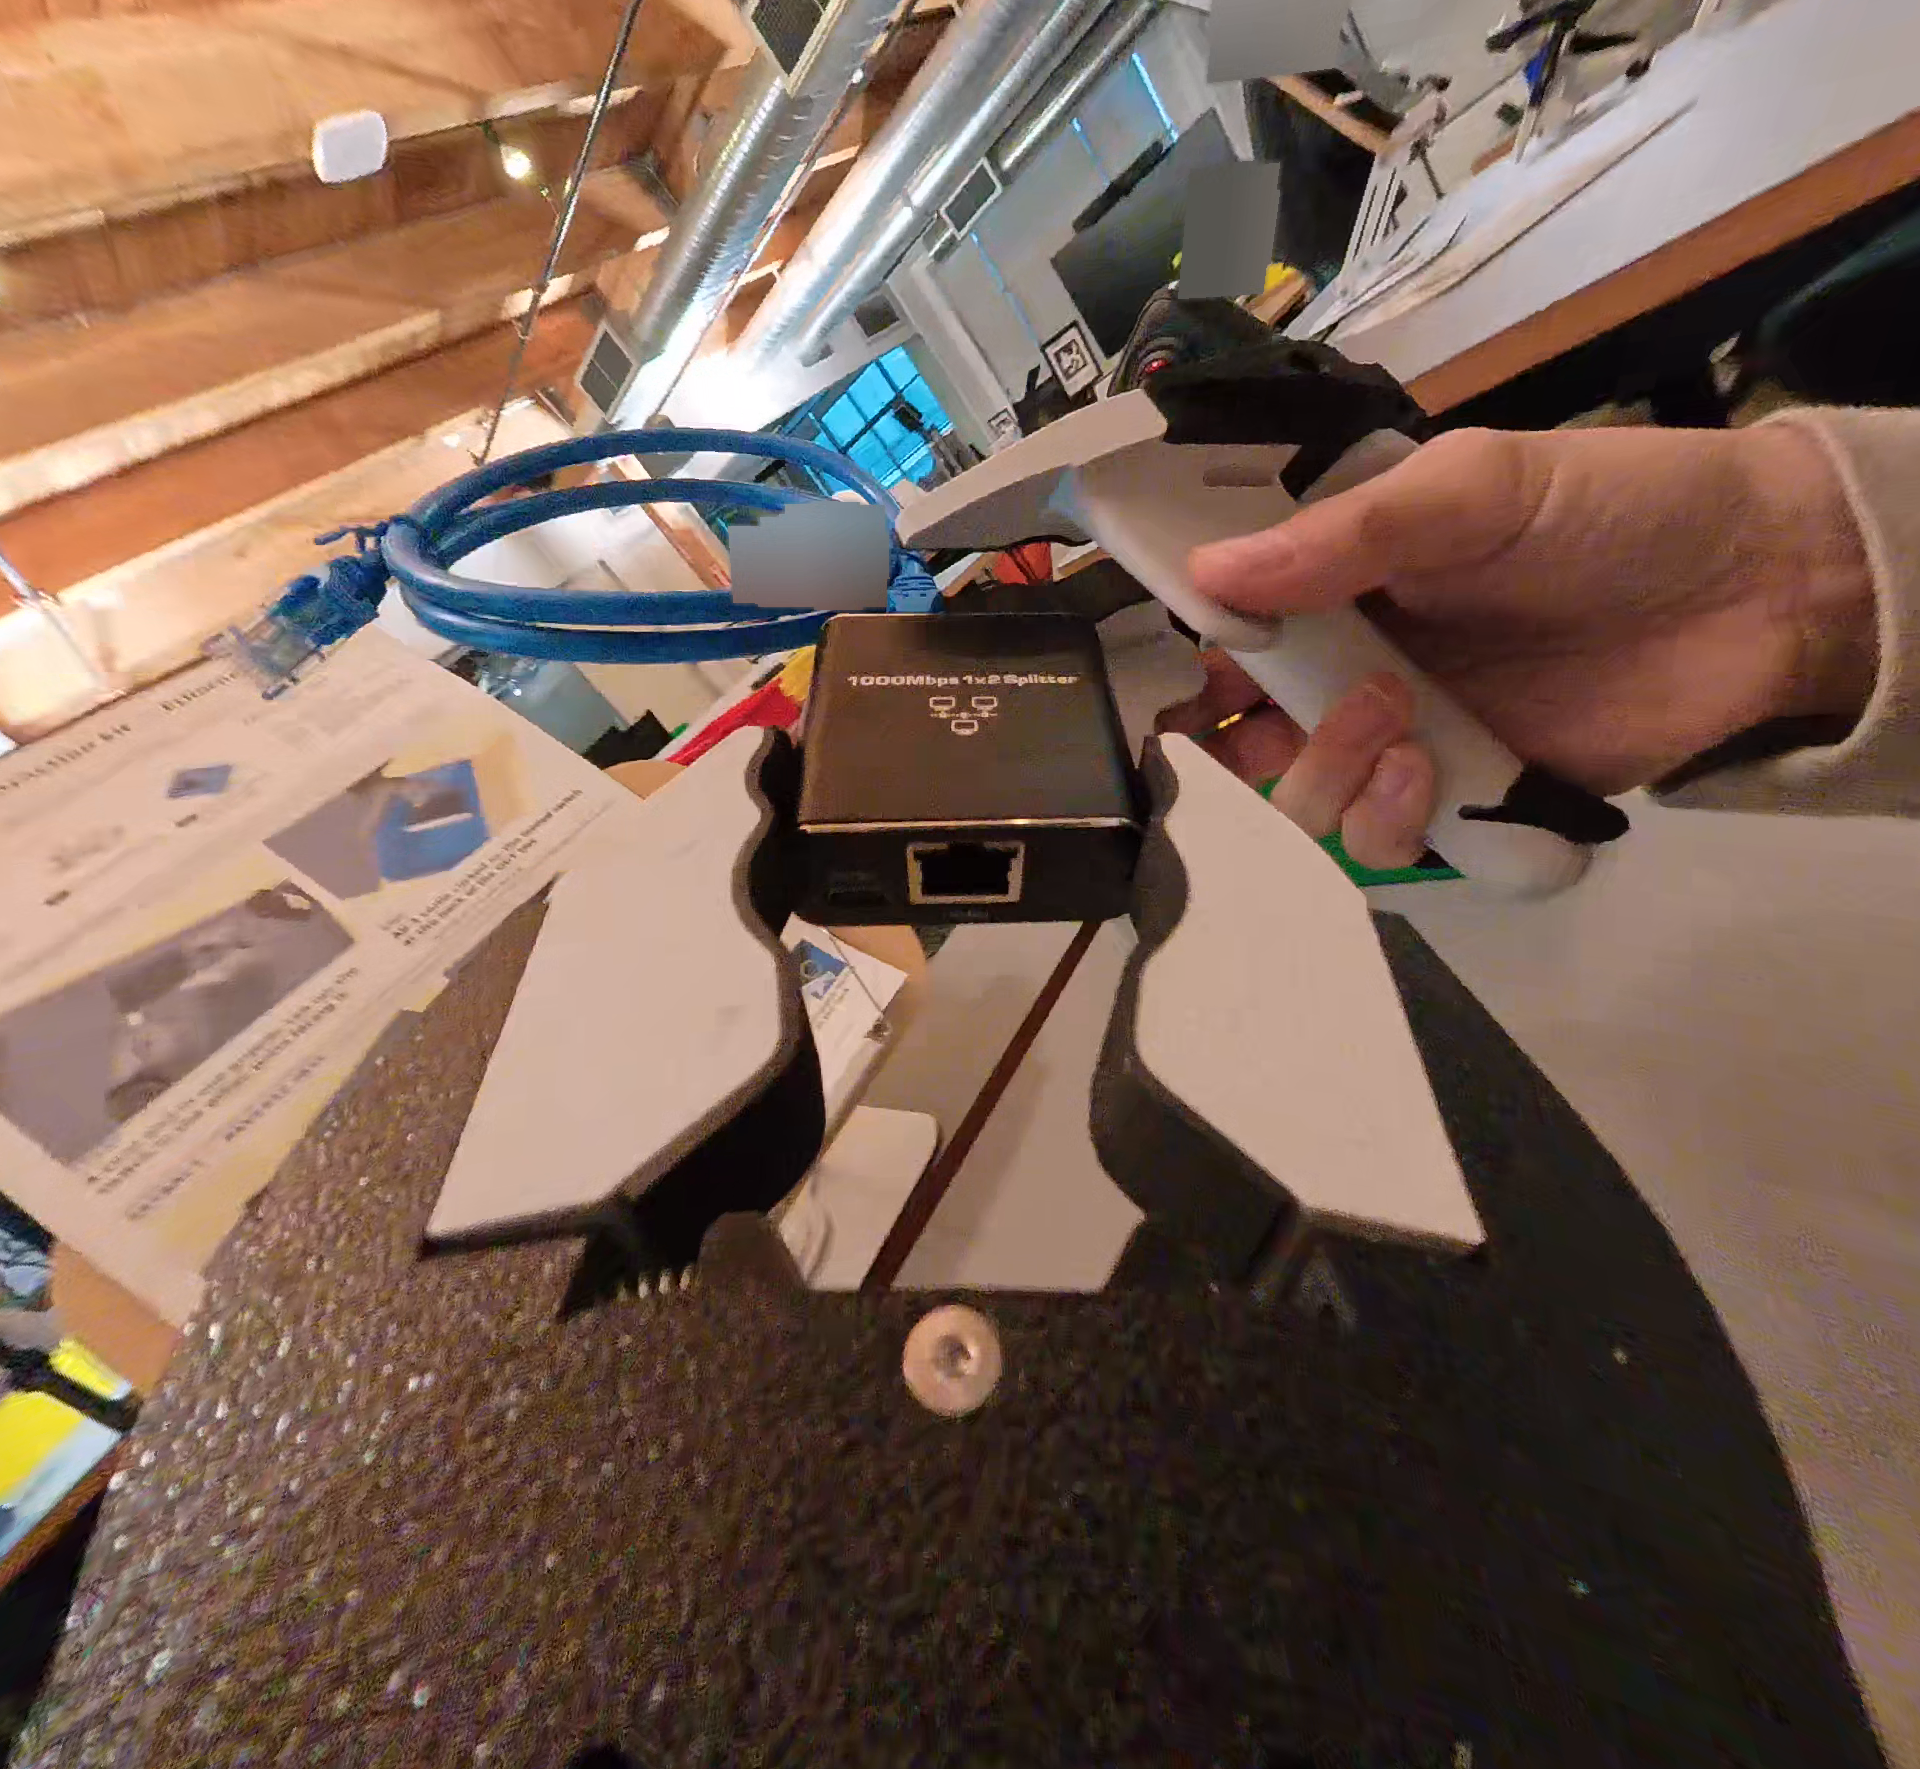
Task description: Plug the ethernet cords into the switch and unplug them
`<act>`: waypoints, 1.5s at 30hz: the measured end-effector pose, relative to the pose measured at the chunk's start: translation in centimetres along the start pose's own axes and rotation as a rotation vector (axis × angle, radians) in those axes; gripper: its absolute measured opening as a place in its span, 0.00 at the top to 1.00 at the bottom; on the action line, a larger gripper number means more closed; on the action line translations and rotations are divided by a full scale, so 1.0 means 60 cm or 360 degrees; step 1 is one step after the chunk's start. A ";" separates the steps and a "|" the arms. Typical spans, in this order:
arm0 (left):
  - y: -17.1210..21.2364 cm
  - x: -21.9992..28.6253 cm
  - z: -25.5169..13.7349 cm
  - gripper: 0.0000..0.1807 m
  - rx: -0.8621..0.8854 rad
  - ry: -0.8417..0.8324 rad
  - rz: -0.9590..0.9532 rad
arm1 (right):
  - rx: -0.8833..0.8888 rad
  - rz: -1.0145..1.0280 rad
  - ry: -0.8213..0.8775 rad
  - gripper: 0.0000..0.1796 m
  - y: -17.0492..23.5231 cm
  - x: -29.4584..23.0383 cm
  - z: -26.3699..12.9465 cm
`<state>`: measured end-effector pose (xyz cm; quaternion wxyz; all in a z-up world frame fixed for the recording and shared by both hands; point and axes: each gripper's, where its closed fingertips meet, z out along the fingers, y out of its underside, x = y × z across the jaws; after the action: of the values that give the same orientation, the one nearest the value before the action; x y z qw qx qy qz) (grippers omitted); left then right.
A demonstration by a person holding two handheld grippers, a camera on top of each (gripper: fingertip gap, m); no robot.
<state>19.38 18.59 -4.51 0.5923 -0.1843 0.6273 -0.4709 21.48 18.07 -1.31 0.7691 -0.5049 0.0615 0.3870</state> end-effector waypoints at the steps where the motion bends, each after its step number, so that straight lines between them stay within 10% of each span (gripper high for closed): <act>1: -0.002 0.003 0.001 0.65 -0.0023 -0.0017 0.0083 | 0.0012 0.0030 -0.0020 0.86 0.000 0.001 -0.002; 26: 0.017 0.021 0.040 0.62 -0.0105 -0.0461 0.0644 | 0.0264 0.0366 -0.0154 0.91 -0.002 0.014 -0.003; 45: 0.014 0.014 0.039 0.64 -0.0062 -0.0392 0.0206 | 0.0335 0.0473 -0.0256 0.91 -0.006 0.018 -0.006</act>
<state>21.59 17.47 -5.34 0.6903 -0.2112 0.5693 -0.3934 22.55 18.28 -1.72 0.7544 -0.3745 0.1140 0.5269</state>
